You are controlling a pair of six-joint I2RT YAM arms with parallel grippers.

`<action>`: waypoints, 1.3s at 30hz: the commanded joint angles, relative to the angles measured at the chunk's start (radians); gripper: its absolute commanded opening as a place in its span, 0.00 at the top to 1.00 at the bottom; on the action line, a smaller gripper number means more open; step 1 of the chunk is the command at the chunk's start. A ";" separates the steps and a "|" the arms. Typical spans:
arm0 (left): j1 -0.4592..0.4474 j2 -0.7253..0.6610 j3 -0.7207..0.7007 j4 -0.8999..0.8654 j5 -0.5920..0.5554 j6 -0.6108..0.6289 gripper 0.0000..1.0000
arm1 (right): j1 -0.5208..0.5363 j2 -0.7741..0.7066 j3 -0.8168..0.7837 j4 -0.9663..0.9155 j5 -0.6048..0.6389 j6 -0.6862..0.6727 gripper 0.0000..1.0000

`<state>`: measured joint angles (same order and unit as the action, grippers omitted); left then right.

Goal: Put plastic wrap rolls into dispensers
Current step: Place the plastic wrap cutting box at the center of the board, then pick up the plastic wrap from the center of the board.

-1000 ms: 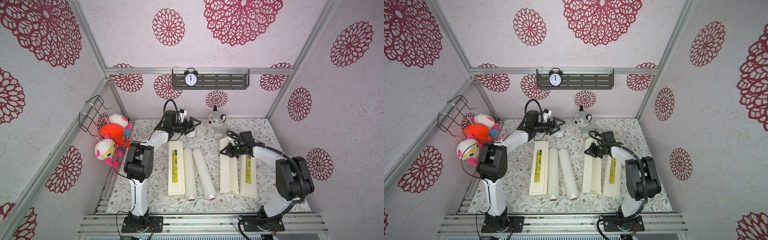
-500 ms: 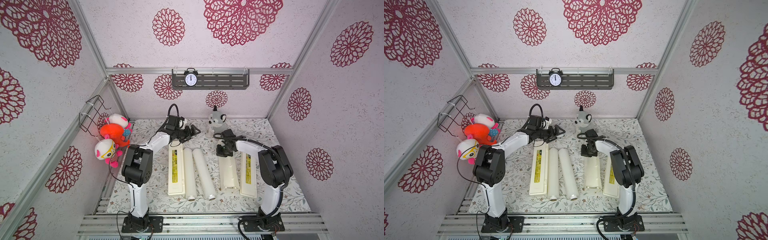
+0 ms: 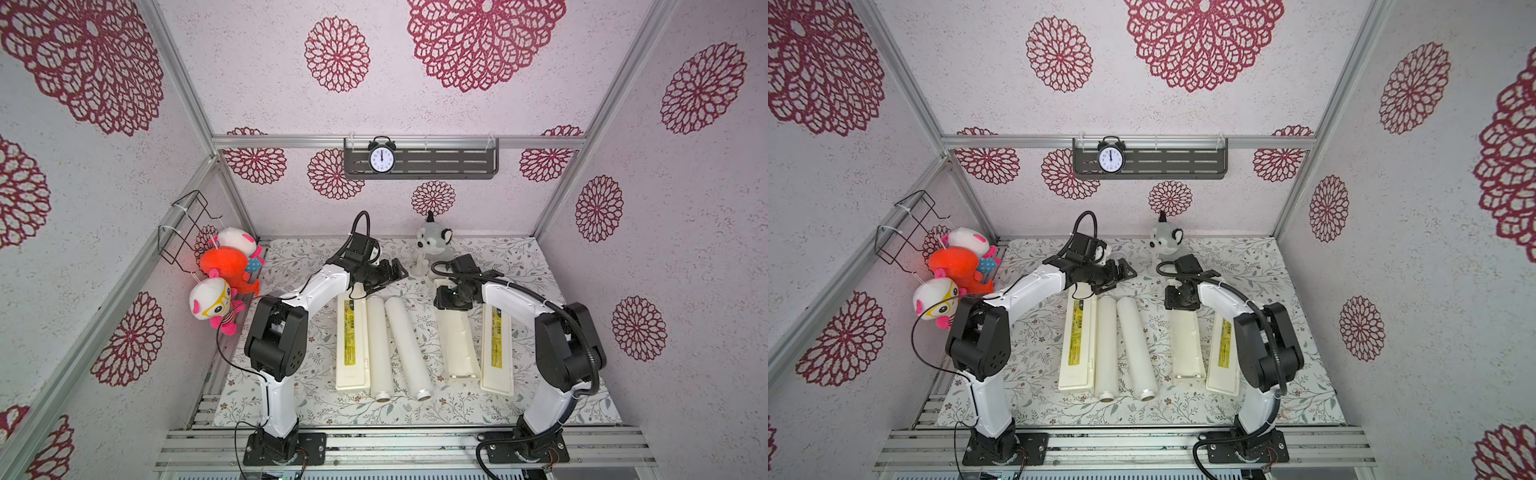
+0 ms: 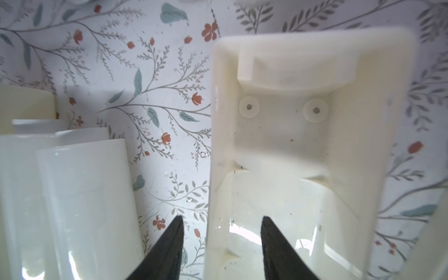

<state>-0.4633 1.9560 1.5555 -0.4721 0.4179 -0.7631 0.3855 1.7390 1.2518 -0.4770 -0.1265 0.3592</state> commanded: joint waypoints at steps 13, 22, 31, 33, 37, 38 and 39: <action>-0.207 -0.039 -0.026 -0.306 -0.378 -0.261 0.02 | -0.148 -0.303 -0.293 0.124 -0.050 0.012 0.41; -0.288 0.077 0.083 -0.502 -0.467 -0.397 0.01 | -0.205 -0.393 -0.384 0.177 -0.107 -0.004 0.39; -0.347 0.150 0.108 -0.465 -0.419 -0.443 0.02 | -0.221 -0.418 -0.422 0.209 -0.160 -0.020 0.39; -0.360 0.164 0.118 -0.465 -0.413 -0.446 0.03 | -0.223 -0.423 -0.430 0.212 -0.167 -0.023 0.39; -0.369 0.176 0.070 -0.424 -0.393 -0.476 0.09 | -0.223 -0.431 -0.448 0.215 -0.168 -0.028 0.39; -0.370 0.176 0.054 -0.409 -0.385 -0.483 0.11 | -0.223 -0.432 -0.452 0.216 -0.170 -0.028 0.39; -0.373 0.181 0.050 -0.403 -0.385 -0.484 0.13 | -0.223 -0.432 -0.457 0.220 -0.171 -0.029 0.39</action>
<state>-0.8249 2.1197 1.6276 -0.9092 0.0185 -1.2064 0.1680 1.3376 0.8005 -0.2768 -0.2775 0.3561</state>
